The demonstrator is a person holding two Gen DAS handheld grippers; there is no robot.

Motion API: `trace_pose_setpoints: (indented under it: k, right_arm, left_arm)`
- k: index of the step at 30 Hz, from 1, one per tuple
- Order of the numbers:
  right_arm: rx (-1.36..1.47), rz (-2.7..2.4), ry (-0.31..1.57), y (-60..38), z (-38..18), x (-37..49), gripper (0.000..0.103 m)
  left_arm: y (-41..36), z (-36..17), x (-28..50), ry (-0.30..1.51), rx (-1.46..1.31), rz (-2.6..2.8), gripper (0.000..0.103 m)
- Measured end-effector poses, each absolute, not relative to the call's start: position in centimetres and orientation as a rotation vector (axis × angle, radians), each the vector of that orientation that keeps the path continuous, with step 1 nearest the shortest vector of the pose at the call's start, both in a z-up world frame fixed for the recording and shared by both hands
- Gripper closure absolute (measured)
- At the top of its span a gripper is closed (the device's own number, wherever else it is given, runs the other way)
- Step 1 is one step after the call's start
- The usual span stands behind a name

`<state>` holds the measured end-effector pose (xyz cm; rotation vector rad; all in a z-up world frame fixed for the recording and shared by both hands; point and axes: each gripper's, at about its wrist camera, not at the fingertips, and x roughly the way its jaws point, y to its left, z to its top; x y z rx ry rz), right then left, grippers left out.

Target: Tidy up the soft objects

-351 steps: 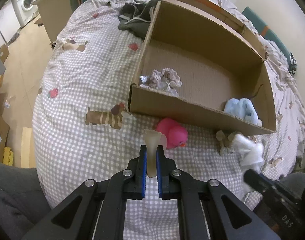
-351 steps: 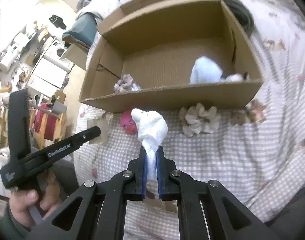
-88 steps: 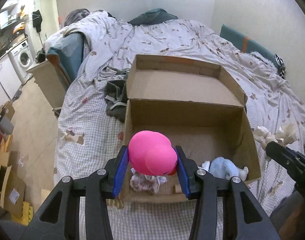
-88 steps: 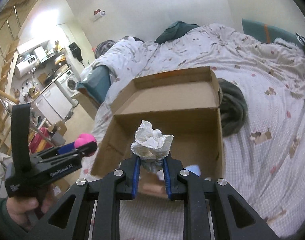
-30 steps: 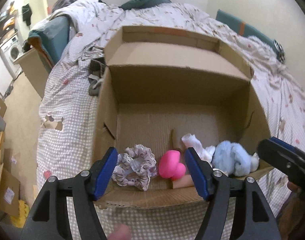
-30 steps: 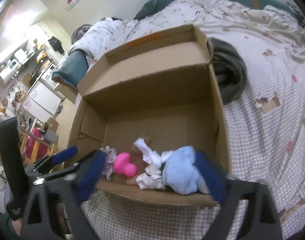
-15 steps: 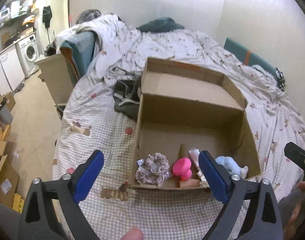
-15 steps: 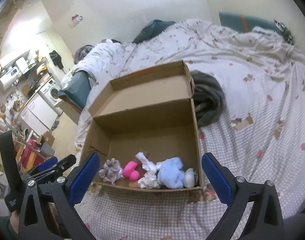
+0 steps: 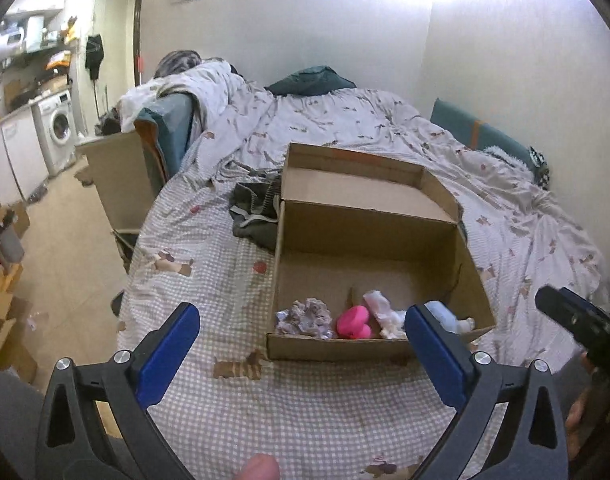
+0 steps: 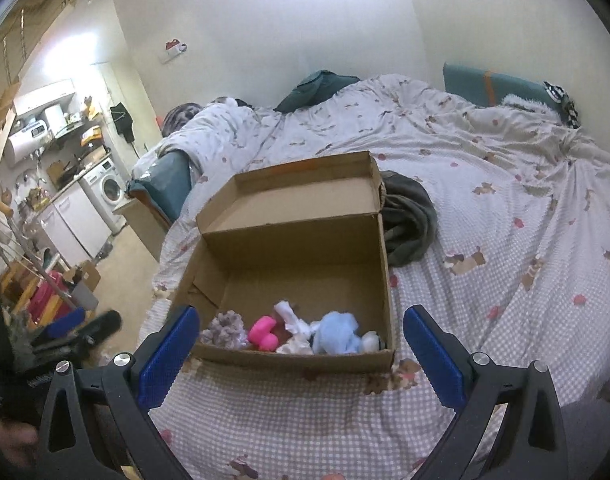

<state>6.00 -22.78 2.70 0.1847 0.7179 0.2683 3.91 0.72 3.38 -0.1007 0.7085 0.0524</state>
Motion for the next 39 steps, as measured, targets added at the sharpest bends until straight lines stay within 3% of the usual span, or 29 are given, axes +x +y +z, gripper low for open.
trace_pose_setpoints:
  k: [11, 39]
  right_arm:
    - [0.129, 0.234, 0.728, -21.5, 0.1, 6.2, 0.000]
    - [0.100, 0.215, 0.766, -20.8, -1.0, 6.7, 0.000]
  left_arm:
    - [0.3, 0.9, 5.0, 0.771, -0.106, 0.057, 0.001]
    - [-0.8, 0.7, 4.8, 0.776, -0.082, 0.033, 0.001]
